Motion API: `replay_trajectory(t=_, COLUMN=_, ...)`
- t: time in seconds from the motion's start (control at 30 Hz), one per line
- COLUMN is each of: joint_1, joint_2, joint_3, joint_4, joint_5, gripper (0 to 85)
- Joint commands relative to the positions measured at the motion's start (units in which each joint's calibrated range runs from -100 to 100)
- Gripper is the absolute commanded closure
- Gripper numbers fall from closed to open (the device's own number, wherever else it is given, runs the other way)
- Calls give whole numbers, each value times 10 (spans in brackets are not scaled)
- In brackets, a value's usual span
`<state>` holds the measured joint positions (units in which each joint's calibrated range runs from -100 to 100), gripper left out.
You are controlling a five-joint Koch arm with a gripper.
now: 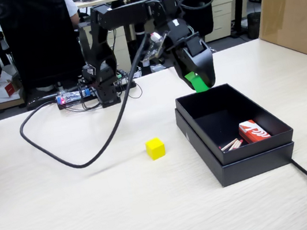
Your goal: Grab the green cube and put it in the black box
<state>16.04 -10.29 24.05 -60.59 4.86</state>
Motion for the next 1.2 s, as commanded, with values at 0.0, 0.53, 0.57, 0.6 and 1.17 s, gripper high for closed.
replay_trajectory(t=0.0, joint_1=3, joint_2=14, joint_3=12, joint_4=-2, joint_5=-3, gripper=846)
replay_trajectory(t=0.53, joint_1=1, joint_2=178, joint_3=8, joint_4=-2, joint_5=-1, gripper=843)
replay_trajectory(t=0.57, joint_1=0, joint_2=184, joint_3=8, joint_4=-2, joint_5=0, gripper=839)
replay_trajectory(t=0.6, joint_1=0, joint_2=190, joint_3=8, joint_4=-2, joint_5=-1, gripper=794)
replay_trajectory(t=1.17, joint_1=-8, joint_2=106, joint_3=29, joint_4=2, joint_5=9, gripper=418)
